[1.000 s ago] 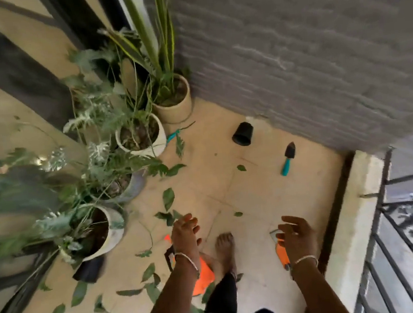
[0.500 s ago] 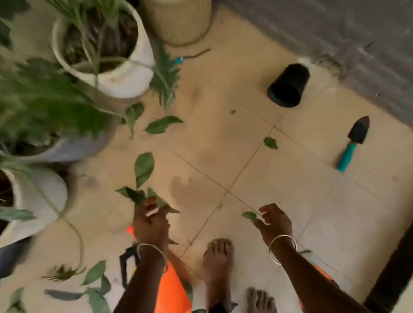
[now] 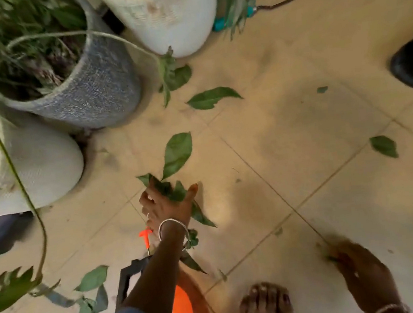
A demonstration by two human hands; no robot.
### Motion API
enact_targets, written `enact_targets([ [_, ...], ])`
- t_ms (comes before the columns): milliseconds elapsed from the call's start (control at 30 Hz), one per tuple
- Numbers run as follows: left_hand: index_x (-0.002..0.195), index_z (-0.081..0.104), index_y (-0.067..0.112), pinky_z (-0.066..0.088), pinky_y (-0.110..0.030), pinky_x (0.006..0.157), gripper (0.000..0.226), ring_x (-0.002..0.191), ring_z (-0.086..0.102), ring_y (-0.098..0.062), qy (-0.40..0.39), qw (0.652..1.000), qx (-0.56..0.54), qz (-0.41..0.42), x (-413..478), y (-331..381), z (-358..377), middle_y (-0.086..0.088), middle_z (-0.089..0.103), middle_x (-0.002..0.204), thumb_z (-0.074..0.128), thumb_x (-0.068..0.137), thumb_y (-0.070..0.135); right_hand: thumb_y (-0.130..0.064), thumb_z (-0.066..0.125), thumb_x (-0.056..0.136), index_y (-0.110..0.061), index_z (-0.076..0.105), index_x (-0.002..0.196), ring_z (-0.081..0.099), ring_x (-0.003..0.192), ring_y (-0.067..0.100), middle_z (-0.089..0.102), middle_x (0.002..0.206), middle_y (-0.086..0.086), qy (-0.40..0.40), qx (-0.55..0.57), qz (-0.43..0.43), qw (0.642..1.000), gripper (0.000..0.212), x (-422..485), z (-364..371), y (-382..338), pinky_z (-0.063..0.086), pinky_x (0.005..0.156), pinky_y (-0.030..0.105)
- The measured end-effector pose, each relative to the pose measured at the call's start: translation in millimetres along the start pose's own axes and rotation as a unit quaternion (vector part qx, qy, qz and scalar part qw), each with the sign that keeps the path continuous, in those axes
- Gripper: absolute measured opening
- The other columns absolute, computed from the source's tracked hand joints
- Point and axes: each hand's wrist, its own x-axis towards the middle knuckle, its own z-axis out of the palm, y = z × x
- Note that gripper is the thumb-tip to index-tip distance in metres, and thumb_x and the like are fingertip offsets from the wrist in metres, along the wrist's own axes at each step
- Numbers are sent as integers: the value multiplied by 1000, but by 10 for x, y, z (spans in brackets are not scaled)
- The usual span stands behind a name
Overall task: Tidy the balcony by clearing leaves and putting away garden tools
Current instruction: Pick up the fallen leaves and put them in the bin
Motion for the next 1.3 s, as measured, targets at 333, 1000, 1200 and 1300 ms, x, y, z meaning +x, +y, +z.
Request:
enact_targets([
  [333, 146, 23, 40, 30, -52, 99, 91, 128, 33, -33, 107, 976, 108, 155, 367, 16, 393, -7, 31, 143, 43, 71, 88, -38, 68, 84, -28, 54, 87, 70, 69, 21, 72, 76, -1, 176, 342, 93, 918, 18, 1159, -385, -163, 57, 71, 29],
  [1000, 85, 70, -1, 42, -40, 69, 40, 75, 60, -39, 122, 960, -124, 220, 228, 259, 473, -27, 65, 80, 49, 80, 32, -9, 60, 87, 1, 65, 105, 58, 94, 42, 61, 105, 27, 232, 159, 134, 950, 22, 2128, -834, 356, 45, 88, 39],
  [1200, 97, 73, 6, 43, -29, 74, 19, 80, 57, -20, 80, 930, -356, 37, 217, 499, 342, -9, 65, 84, 62, 87, 18, -34, 64, 90, -4, 57, 103, 49, 97, 43, 52, 105, 25, 232, -63, 102, 965, 34, 2219, -548, 155, 43, 76, 47],
  [1300, 73, 70, 13, 51, -34, 70, 12, 70, 57, -20, 48, 903, -425, 43, 322, 633, 340, -8, 63, 73, 62, 81, 16, -15, 56, 93, -5, 55, 100, 52, 90, 41, 55, 98, 25, 231, -110, 54, 965, 12, 2169, -460, 156, 43, 72, 45],
])
